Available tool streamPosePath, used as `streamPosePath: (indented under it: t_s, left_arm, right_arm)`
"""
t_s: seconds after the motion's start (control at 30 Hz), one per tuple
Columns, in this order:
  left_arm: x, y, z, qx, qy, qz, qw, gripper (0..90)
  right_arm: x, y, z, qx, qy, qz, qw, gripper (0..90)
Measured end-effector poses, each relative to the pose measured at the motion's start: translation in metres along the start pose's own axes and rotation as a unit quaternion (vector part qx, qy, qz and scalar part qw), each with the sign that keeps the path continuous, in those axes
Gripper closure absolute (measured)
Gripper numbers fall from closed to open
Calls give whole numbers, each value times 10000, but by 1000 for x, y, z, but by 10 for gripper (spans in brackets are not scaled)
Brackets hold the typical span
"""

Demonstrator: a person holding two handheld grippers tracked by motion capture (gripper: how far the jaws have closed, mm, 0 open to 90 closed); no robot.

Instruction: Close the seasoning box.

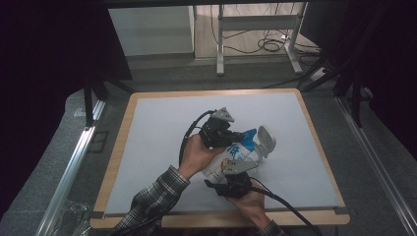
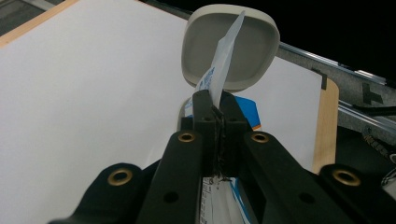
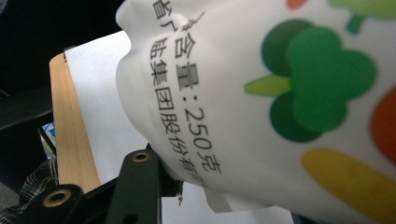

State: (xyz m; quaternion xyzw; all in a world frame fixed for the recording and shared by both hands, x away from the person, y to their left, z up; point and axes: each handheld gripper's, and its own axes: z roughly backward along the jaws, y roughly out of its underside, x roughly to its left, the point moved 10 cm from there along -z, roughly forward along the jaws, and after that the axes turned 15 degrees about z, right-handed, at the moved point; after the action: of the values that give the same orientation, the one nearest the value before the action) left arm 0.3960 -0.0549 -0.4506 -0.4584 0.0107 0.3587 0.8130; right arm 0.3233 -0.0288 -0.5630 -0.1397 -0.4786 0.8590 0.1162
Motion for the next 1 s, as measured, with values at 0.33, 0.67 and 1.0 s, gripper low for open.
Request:
streamPosePath:
  t_s: [0.33,0.67,1.0]
  left_arm:
    - [0,-3,-4,29,18,18,10000,885]
    - [2,-4,-7,96,-5,-20,10000,885]
    - [1,-6,-10,80,5,13,10000,886]
  right_arm:
    - [-1,-3,1,-47,-31,1,10000,587]
    - [0,-6,2,-97,-62,4,9999,588]
    - [2,-8,4,-149,-112,-41,9998,587]
